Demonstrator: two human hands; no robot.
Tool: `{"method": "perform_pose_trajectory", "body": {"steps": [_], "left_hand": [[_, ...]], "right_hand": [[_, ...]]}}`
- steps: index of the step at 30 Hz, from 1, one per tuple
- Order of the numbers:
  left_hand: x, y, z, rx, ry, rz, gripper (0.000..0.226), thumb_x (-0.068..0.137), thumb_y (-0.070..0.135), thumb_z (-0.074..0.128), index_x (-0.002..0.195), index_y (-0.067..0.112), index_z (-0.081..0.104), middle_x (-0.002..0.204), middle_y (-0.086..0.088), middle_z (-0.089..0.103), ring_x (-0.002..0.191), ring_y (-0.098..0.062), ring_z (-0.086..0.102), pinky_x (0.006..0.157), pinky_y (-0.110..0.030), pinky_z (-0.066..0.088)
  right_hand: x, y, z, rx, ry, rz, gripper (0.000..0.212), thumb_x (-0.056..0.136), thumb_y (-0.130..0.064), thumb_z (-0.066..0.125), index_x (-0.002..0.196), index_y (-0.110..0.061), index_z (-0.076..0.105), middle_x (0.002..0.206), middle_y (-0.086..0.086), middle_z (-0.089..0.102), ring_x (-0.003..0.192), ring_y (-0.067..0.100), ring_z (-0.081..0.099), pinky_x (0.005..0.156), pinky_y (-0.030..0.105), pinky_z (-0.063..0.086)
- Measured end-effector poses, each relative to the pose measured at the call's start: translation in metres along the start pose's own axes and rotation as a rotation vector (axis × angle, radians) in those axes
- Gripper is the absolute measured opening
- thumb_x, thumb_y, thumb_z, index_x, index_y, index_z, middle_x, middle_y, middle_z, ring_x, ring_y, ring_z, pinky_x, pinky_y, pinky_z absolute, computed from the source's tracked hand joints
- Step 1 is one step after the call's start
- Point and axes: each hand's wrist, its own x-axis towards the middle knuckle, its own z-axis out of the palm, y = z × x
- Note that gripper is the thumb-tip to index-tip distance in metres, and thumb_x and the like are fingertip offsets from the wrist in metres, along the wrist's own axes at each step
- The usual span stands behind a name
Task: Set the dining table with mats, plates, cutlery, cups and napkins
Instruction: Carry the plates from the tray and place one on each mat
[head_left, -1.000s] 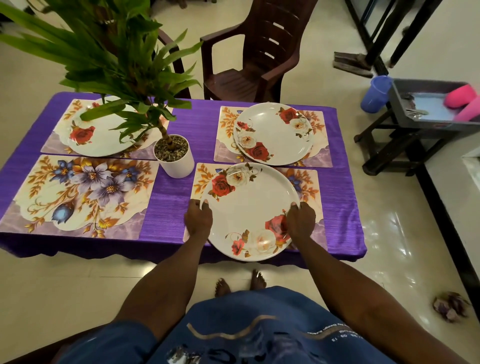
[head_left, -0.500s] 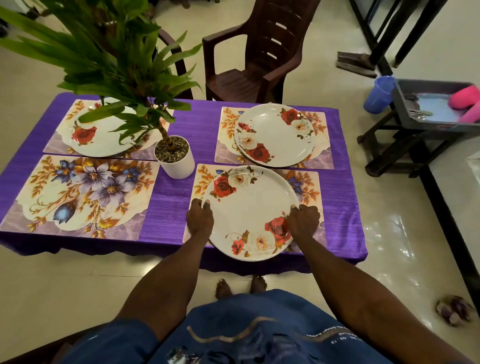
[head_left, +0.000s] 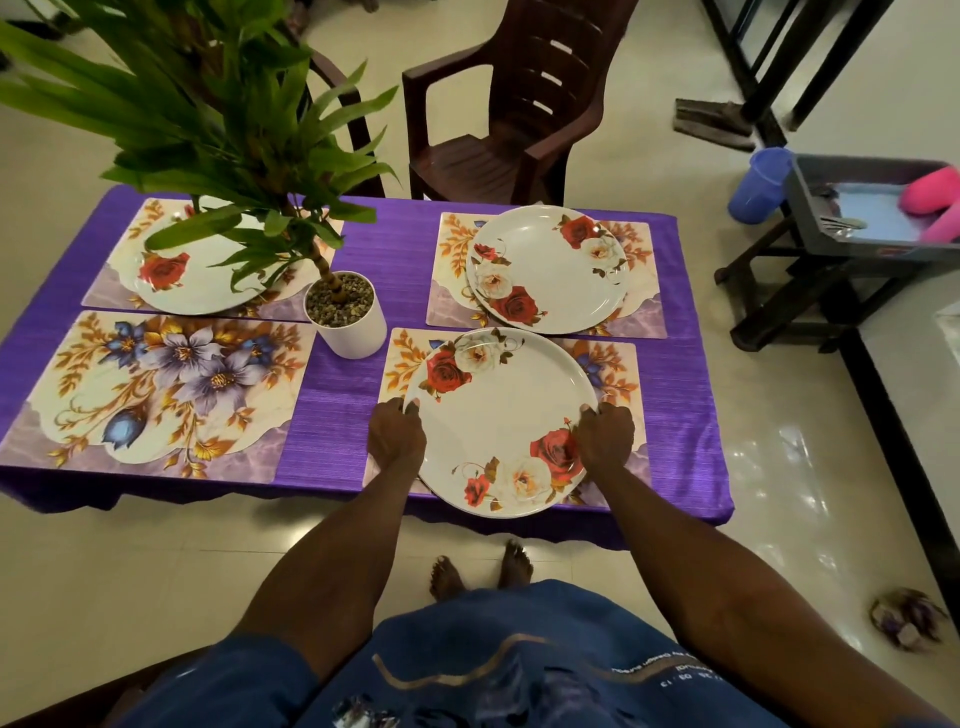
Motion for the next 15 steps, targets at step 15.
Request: {"method": "perform_pose_trajectory", "body": {"steps": [15], "left_hand": [[0.0066,0.0034,-0.0052,0.029,0.007,-0.019,0.035,0.092,0.032,0.067,0.114,0.004,0.07,0.114,-0.014,0.07,0.102,-0.03,0.067,0.085,-0.04,0.054]], "right_hand": [[0.0002,-0.0034,-0.0018,0.064,0.027,0.001,0.027,0.092,-0.026,0.066,0.11,-0.005,0.064,0.109,0.011,0.068,0.101,0.028,0.065,0.086,0.037,0.051]]}}
